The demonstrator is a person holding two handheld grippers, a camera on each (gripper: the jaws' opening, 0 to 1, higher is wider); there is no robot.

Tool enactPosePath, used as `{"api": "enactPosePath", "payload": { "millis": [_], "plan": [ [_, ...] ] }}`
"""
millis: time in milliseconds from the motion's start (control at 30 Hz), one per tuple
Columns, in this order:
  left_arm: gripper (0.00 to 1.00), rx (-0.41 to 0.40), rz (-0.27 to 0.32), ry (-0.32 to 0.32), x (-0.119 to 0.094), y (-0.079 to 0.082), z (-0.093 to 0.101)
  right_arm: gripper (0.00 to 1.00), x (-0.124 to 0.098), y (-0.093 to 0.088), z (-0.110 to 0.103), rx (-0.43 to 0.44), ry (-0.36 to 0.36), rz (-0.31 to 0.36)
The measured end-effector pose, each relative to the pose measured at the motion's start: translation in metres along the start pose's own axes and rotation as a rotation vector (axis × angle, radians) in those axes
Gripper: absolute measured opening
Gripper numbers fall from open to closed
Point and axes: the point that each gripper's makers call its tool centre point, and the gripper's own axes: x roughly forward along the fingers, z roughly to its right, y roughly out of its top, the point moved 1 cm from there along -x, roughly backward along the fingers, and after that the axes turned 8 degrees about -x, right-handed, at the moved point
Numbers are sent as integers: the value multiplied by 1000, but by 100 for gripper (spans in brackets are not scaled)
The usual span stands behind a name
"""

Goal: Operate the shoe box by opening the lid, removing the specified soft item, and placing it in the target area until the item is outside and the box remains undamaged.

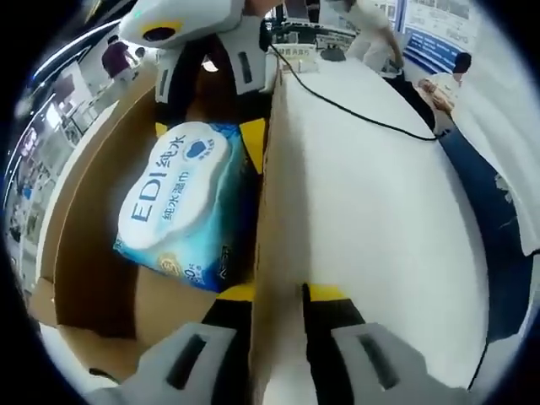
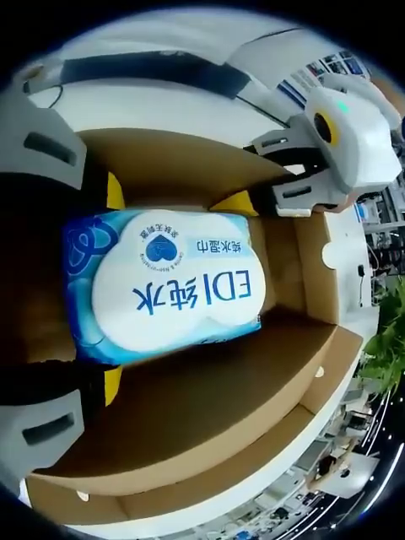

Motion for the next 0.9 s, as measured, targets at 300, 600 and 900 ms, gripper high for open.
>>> {"api": "enactPosePath", "payload": {
  "millis": [300,600,900],
  "plan": [
    [46,-69,1,-17,-7,3,8,68,0,-1,1,5,-2,0],
    [55,-99,44,-6,-28,10,11,68,-1,-2,2,4,-2,2],
    [60,-102,188,28,-69,38,7,68,-1,-3,2,4,-3,4]
  ]
}}
